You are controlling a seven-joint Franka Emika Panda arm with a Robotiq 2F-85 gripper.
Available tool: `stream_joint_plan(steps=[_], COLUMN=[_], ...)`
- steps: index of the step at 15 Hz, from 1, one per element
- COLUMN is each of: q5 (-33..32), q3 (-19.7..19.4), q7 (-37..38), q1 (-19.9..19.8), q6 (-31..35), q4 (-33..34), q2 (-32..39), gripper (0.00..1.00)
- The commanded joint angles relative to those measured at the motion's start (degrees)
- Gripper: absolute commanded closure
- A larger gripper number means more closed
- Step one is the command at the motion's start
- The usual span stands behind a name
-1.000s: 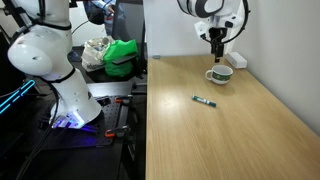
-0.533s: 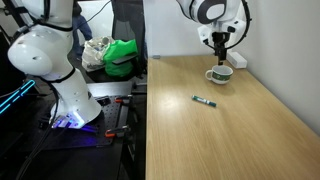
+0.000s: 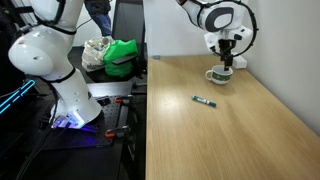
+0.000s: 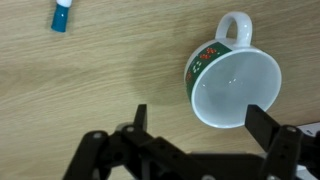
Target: Move the mug cup from the left to the right
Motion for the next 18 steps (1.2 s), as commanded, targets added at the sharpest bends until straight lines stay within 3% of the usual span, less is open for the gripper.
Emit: stream_joint_plan(steps=[1, 16, 18], q5=[0.37, 0.07, 0.02], q3=[-1.66, -2.48, -2.49], q7=[1.15, -0.07, -0.05], q1=[1.62, 2.03, 2.11], q6=[-4.29, -16.85, -18.27], q4=[7.39, 25.61, 27.70], q2=[5.00, 18.60, 19.95], gripper=[0.00, 0.00, 0.06])
